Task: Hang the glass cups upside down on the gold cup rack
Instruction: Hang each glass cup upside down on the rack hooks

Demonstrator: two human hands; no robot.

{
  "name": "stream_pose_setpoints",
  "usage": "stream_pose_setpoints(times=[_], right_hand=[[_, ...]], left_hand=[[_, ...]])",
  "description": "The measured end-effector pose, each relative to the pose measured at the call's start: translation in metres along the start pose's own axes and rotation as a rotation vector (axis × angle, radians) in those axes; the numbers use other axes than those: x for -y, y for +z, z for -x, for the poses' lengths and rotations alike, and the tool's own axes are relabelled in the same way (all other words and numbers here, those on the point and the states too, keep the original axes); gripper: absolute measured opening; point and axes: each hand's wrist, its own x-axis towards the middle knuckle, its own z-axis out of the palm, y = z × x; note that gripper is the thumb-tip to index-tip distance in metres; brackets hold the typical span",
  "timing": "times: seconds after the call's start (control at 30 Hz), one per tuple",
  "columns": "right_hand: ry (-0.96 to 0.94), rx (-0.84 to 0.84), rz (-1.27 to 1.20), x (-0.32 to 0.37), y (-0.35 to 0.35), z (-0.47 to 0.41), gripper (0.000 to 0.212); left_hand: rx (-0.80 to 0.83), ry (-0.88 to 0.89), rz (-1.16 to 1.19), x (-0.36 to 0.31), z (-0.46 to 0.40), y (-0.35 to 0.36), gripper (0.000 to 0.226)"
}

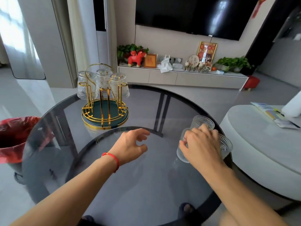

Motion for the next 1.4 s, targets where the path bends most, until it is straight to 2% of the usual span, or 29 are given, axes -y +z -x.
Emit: stream_pose_setpoints(times=[0.13,0.23,0.33,0.43,0.53,0.6,0.7,0.8,0.87,0.93,1.03,1.13,1.2,1.27,1.3,1.33,1.4], right_hand=[[-0.137,-0.067,-0.086,0.008,0.000,0.004,0.020],[-0.269,-0.113,-0.240,0.020,0.000,0.007,0.015],[-0.385,-0.095,-0.428,0.031,0.001,0.008,0.009],[-0.400,-0.023,-0.608,0.035,0.004,0.003,0.007],[-0.319,0.032,-0.814,0.033,0.008,-0.005,0.024],[-0.191,0.022,-0.983,0.031,0.011,-0.008,0.022],[0.084,0.133,-1.155,0.034,0.020,-0.015,0.015],[0.245,0.333,-1.369,0.046,0.032,-0.019,0.028],[0.336,0.460,-1.636,0.058,0.034,-0.023,0.039],[0.379,0.592,-1.916,0.068,0.031,-0.029,0.049],[0.383,0.682,-2.114,0.074,0.027,-0.034,0.052],[0.469,0.623,-2.133,0.073,0.029,-0.038,0.050],[0.507,0.552,-2.105,0.070,0.029,-0.042,0.047],[0.494,0.468,-2.076,0.067,0.029,-0.047,0.044],[0.480,0.430,-2.056,0.065,0.029,-0.049,0.042],[0.465,0.398,-2.038,0.064,0.028,-0.050,0.041],[0.433,0.335,-2.010,0.064,0.025,-0.051,0.038]], left_hand=[[0.072,0.029,0.080,-0.004,-0.001,0.005,0.056],[0.152,0.034,0.177,-0.008,-0.001,0.012,0.083],[0.169,0.051,0.219,-0.007,0.001,0.012,0.107],[0.136,0.084,0.224,-0.003,0.001,0.003,0.115],[0.039,0.096,0.156,0.001,0.000,-0.004,0.102],[-0.053,0.038,0.190,0.000,0.000,-0.008,0.092],[-0.141,-0.099,0.450,0.005,-0.004,-0.017,0.082],[-0.172,-0.171,0.749,0.004,-0.005,-0.023,0.078],[-0.169,-0.186,0.950,0.001,-0.005,-0.025,0.084],[-0.157,-0.159,1.031,-0.001,-0.005,-0.025,0.085],[-0.161,-0.087,0.837,0.003,-0.007,-0.029,0.073],[-0.139,-0.077,0.628,0.017,-0.009,-0.045,0.070],[-0.213,-0.116,0.464,0.034,-0.010,-0.055,0.065],[-0.297,-0.132,0.056,0.055,-0.012,-0.059,0.046],[-0.275,-0.132,-0.186,0.063,-0.012,-0.057,0.042],[-0.237,-0.123,-0.365,0.068,-0.011,-0.054,0.048],[-0.214,-0.105,-0.470,0.072,-0.012,-0.047,0.058]])
